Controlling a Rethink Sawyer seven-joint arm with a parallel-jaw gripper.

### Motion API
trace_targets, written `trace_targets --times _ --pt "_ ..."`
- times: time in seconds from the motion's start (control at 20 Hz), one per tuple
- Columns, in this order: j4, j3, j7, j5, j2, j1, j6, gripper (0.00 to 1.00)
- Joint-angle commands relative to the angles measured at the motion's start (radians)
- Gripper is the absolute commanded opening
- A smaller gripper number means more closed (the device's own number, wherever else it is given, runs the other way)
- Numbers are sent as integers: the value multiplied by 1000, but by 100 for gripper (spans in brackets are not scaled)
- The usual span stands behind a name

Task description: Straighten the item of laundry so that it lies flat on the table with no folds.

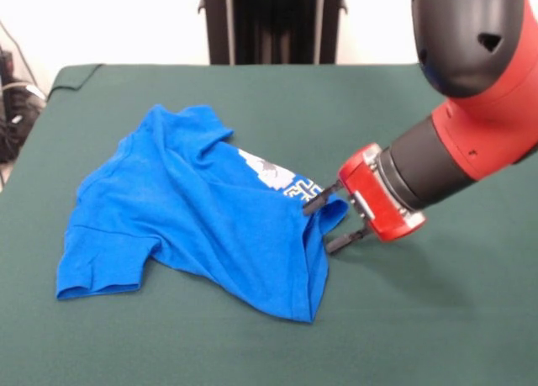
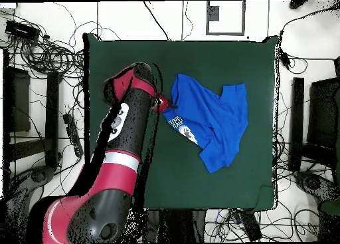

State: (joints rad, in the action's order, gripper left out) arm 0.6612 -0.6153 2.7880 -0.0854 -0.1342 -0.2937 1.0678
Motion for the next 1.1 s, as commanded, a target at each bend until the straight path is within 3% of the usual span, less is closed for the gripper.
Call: trace_targets --times 0.05,0.7,1.1 --pt "107 40 284 18 -40 -19 -56 100" --pt "115 23 288 5 -63 -10 -90 100" --pt "108 44 253 54 -16 -15 9 100"
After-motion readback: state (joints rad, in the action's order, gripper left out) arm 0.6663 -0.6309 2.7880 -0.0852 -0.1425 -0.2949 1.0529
